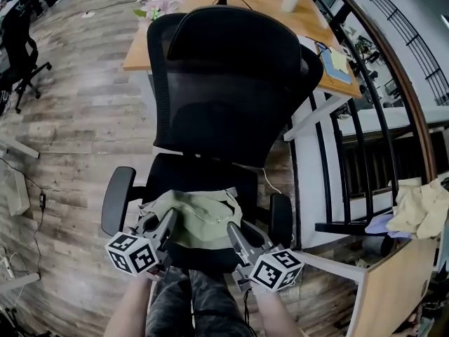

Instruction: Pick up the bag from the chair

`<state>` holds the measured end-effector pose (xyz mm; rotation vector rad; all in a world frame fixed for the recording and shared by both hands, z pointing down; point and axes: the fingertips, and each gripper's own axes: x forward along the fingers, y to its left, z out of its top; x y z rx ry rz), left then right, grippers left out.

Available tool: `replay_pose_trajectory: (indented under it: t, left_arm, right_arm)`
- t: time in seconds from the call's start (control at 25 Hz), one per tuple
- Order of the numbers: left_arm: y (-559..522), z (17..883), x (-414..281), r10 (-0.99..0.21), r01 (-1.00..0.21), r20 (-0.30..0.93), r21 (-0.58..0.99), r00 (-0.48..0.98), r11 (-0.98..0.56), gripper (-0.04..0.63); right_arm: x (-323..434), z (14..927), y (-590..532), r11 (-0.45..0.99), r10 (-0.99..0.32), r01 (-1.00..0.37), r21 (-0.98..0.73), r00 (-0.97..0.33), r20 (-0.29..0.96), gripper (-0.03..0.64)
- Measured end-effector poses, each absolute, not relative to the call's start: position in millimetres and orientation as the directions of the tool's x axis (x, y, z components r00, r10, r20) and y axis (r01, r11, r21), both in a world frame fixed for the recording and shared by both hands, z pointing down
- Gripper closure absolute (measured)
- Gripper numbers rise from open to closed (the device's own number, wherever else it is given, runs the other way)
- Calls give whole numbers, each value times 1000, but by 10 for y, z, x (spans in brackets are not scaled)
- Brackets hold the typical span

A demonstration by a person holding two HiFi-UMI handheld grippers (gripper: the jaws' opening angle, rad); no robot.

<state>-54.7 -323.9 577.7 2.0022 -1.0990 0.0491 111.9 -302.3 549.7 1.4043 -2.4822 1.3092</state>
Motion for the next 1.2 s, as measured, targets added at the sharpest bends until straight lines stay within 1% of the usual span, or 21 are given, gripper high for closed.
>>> replay_pose_trajectory:
  t: [0.44,1.2]
  left_arm:
    - [-3178,5326,-629,-694,-718,368,625,618,-308,580]
    - [-3199,4513,-710,-714,-704,280,585,641,-403,580]
  right_arm:
    - [1033,5051,-2976,294,-723,-705,-646,-606,332,522]
    - [988,4242,-2953,366,-765,-679,-636,-609,210,523]
